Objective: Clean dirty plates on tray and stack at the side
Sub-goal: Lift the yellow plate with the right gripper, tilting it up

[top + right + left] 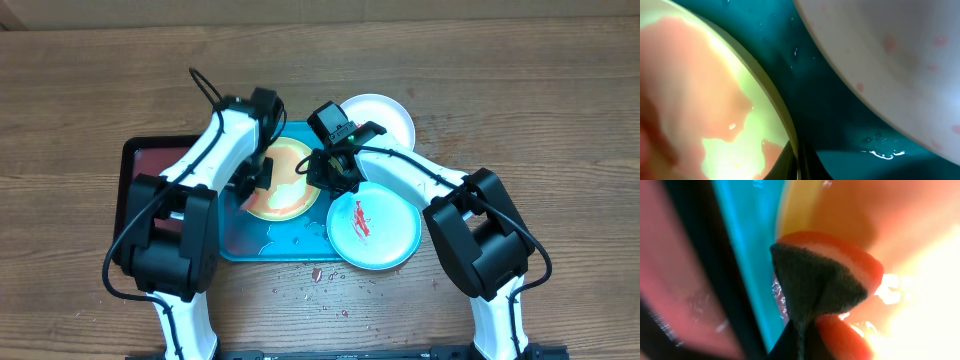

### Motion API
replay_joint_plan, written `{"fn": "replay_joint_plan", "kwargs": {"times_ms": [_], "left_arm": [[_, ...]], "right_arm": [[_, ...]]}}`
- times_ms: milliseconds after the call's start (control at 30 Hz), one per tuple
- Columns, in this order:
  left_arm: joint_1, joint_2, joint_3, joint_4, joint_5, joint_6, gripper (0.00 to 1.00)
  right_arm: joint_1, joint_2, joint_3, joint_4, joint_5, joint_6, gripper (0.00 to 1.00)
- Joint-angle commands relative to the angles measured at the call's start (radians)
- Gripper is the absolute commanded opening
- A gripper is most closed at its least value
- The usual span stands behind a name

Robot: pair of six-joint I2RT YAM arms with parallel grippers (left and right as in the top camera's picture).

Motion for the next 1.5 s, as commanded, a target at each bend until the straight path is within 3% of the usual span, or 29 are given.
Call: {"fn": "replay_joint_plan", "kwargs": {"times_ms": [0,233,500,933,1100,1467], "left_arm": [[0.02,0.004,0.215,-0.076,-0.044,-0.017,0.04],[0.02,0.004,0.558,-0.275,0.069,0.075,0.04],[0.031,-0.001,0.717,-0.418,0.14,0.107,0.04],[0.186,0.0,0.715,-0.377,0.518,0.191,0.04],[0.213,0.0,0.702,-0.372,0.535,0.198,0.04],[0.236,0.001,0.641,-0.325,0.535,0.204,0.04]], "right_arm": [[-0.015,0.023,-0.01,-0.016,0.069,0.015,0.04],[-0.015,0.023,-0.002,-0.014,0.033,-0.06,0.04],[-0.011,-0.055,0.132,-0.197,0.058,-0.143,0.04],[0.131,-0.333,0.151,-0.38,0.557,-0.14,0.04],[0.24,-0.343,0.151,-0.401,0.805,-0.129,0.04],[0.458,-0.343,0.151,-0.513,1.281,0.054,0.04]]}}
